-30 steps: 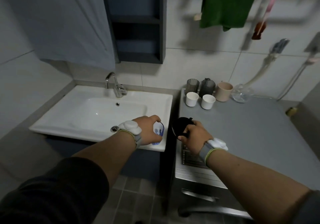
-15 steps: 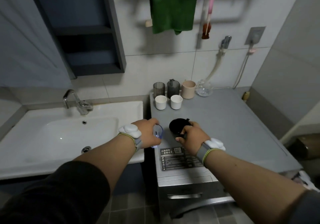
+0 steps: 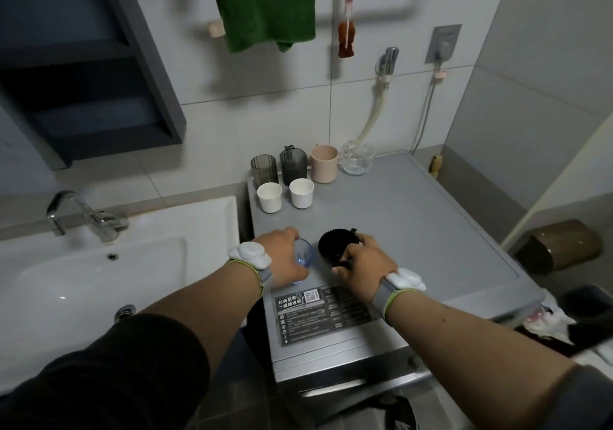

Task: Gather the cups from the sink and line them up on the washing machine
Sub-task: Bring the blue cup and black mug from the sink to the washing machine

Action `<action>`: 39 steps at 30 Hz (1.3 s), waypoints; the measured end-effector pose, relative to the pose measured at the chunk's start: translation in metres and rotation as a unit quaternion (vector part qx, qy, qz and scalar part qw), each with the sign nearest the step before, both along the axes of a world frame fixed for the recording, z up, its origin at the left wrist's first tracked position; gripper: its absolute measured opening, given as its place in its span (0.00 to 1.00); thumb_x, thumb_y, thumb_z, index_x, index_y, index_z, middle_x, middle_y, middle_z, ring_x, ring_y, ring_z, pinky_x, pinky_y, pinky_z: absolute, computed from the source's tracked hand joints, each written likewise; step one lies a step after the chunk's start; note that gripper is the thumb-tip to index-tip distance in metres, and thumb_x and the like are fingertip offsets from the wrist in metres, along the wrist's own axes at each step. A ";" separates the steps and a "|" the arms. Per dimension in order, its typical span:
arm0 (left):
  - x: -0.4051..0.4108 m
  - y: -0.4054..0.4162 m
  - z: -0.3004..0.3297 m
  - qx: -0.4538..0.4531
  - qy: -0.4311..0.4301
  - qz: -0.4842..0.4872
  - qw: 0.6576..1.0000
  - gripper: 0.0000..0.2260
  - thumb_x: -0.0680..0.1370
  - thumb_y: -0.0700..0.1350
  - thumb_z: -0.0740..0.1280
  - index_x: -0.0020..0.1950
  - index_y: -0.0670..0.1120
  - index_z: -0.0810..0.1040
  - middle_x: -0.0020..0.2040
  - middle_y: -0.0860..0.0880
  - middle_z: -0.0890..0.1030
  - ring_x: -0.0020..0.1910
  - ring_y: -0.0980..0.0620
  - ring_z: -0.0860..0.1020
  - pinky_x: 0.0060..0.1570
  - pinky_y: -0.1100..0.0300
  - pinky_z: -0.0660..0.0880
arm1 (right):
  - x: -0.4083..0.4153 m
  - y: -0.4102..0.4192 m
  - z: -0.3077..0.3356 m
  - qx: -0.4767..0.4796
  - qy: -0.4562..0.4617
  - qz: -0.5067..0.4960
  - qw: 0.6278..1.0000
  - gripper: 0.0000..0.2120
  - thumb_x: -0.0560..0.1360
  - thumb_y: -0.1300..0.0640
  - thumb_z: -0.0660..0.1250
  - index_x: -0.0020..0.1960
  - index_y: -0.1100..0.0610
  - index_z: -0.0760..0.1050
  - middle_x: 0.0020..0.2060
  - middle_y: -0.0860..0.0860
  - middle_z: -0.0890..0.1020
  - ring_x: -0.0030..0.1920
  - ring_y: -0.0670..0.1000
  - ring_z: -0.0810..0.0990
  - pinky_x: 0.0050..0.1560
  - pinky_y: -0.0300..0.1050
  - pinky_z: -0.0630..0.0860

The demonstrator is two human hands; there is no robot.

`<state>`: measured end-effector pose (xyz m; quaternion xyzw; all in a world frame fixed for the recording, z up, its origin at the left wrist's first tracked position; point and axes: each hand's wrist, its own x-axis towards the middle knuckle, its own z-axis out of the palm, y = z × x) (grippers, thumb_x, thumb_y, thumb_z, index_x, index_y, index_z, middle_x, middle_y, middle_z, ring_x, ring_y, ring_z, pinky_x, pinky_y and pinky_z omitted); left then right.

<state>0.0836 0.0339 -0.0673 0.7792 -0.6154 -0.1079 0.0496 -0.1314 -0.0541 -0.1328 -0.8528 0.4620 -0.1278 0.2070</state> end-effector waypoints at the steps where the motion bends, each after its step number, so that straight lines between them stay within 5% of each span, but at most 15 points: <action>1: -0.003 -0.008 -0.001 0.000 0.000 0.005 1.000 0.38 0.60 0.66 0.67 0.69 0.54 0.67 0.59 0.49 0.78 0.52 0.47 0.79 0.45 0.58 0.74 | -0.004 -0.011 -0.001 -0.001 -0.001 0.006 1.000 0.12 0.68 0.36 0.69 0.42 0.41 0.70 0.72 0.52 0.67 0.53 0.59 0.81 0.57 0.45 0.76; 7: -0.031 -0.063 -0.005 0.012 0.030 0.041 0.999 0.38 0.61 0.67 0.68 0.68 0.55 0.67 0.59 0.51 0.78 0.53 0.48 0.78 0.48 0.58 0.75 | -0.028 -0.092 -0.005 0.012 0.003 0.053 0.998 0.13 0.67 0.34 0.66 0.39 0.42 0.70 0.73 0.52 0.66 0.57 0.58 0.80 0.59 0.46 0.75; 18: -0.072 -0.145 -0.016 0.018 -0.001 0.089 0.996 0.35 0.59 0.70 0.66 0.63 0.58 0.70 0.54 0.53 0.81 0.48 0.49 0.81 0.42 0.60 0.70 | -0.050 -0.198 -0.023 0.030 -0.043 0.033 0.998 0.12 0.60 0.30 0.64 0.41 0.30 0.68 0.63 0.48 0.72 0.46 0.53 0.81 0.43 0.42 0.71; 25: -0.062 -0.179 -0.034 -0.028 -0.057 0.069 0.996 0.27 0.58 0.70 0.64 0.54 0.61 0.72 0.44 0.56 0.81 0.35 0.51 0.76 0.36 0.61 0.69 | -0.047 -0.222 -0.030 0.052 -0.038 -0.003 0.998 0.14 0.60 0.29 0.63 0.36 0.37 0.69 0.66 0.51 0.71 0.51 0.57 0.82 0.51 0.42 0.74; 31: -0.041 -0.213 -0.042 -0.021 -0.091 0.014 0.996 0.26 0.59 0.71 0.62 0.51 0.59 0.73 0.42 0.54 0.81 0.38 0.48 0.80 0.38 0.58 0.70 | -0.032 -0.227 -0.031 0.053 -0.039 -0.026 0.998 0.14 0.67 0.38 0.72 0.38 0.42 0.68 0.72 0.55 0.67 0.59 0.60 0.79 0.57 0.41 0.70; 39: -0.020 -0.241 -0.044 0.001 -0.077 -0.006 0.997 0.34 0.61 0.70 0.63 0.64 0.58 0.71 0.54 0.53 0.81 0.52 0.46 0.79 0.53 0.50 0.69 | -0.018 -0.232 -0.031 0.042 -0.058 -0.075 0.995 0.11 0.71 0.42 0.73 0.42 0.44 0.72 0.74 0.55 0.64 0.60 0.62 0.77 0.62 0.45 0.71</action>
